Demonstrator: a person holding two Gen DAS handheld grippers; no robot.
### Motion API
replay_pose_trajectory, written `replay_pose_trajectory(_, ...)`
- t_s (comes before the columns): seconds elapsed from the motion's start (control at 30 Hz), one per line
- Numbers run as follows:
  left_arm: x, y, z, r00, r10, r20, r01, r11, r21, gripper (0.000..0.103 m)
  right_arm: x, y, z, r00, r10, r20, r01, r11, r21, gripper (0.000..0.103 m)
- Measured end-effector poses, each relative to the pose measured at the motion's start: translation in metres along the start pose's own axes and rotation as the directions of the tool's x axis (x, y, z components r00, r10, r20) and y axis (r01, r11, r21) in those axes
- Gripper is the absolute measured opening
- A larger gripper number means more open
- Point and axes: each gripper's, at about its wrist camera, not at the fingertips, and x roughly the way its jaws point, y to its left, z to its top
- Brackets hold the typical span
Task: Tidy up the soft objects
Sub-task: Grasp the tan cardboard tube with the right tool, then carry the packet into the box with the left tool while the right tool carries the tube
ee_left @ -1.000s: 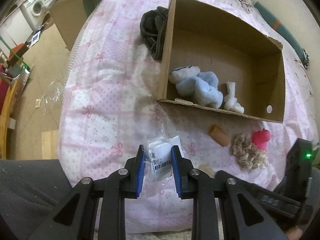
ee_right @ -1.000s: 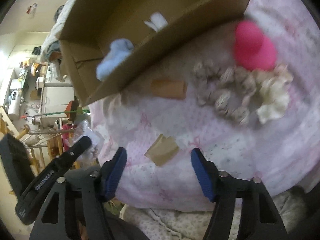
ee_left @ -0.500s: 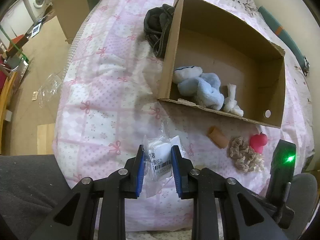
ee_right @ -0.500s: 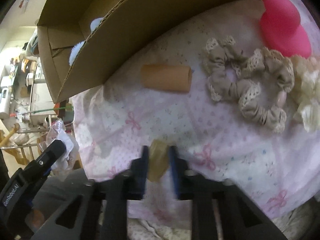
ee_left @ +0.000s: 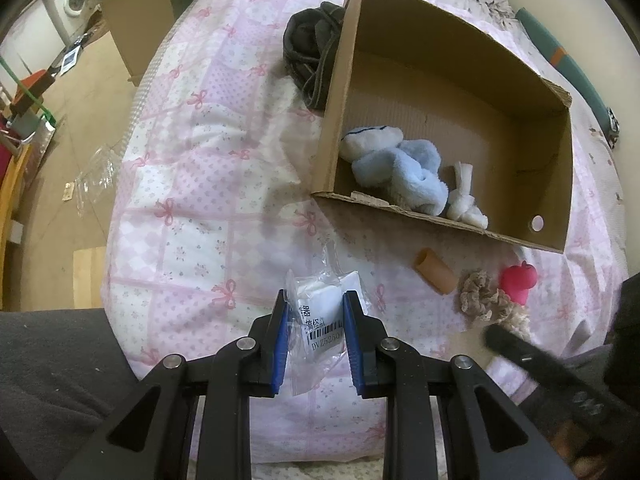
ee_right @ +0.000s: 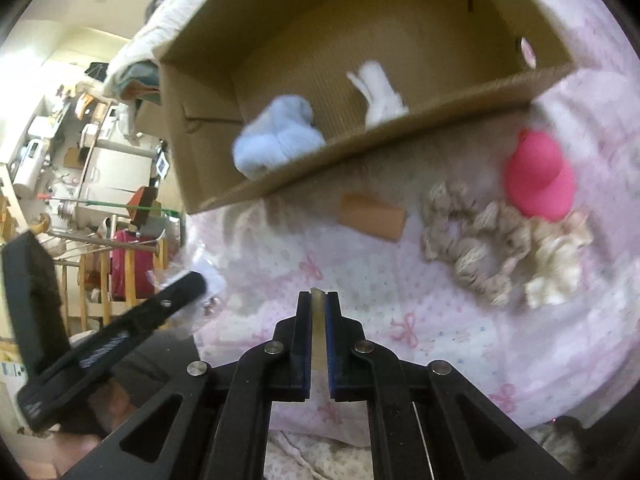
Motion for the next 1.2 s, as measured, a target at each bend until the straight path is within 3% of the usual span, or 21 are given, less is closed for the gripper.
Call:
replay_pose_trajectory(0.4,0.003,0.000,0.000,1.000,0.013,0.009,-0.013,1.000,0.002,0.023,-0.060,0.006,0.034,0.995,0.006,0.098,0.011,0.985,-0.169,0.008)
replay_pose_trajectory(0.8,0.011,-0.006,-0.001,0.999,0.043,0.010,-0.043,0.999,0.015,0.023,-0.057,-0.026,0.034,0.992,0.053,0.113,-0.040,0.993,-0.113,0.008)
replay_pose_trajectory(0.87,0.006,-0.009,-0.001,0.999,0.038,0.037,-0.039,0.999,0.020,0.023,-0.056,-0.026,0.035,0.992,0.061,0.112,-0.049,0.993,-0.111,0.008)
replay_pose_trajectory(1.0,-0.020,-0.030,0.001,0.991,0.031,0.132,-0.048,0.991,0.128,0.023,-0.060,-0.022,0.036,0.990,0.083,0.110,-0.069,0.990,-0.124,0.008)
replay_pose_trajectory(1.2,-0.052,-0.047,0.043,0.973,-0.010,0.230,-0.027,0.987,0.156,0.023,-0.086,-0.008,0.053,0.977,0.144,0.155,-0.120,0.981,-0.151,0.008)
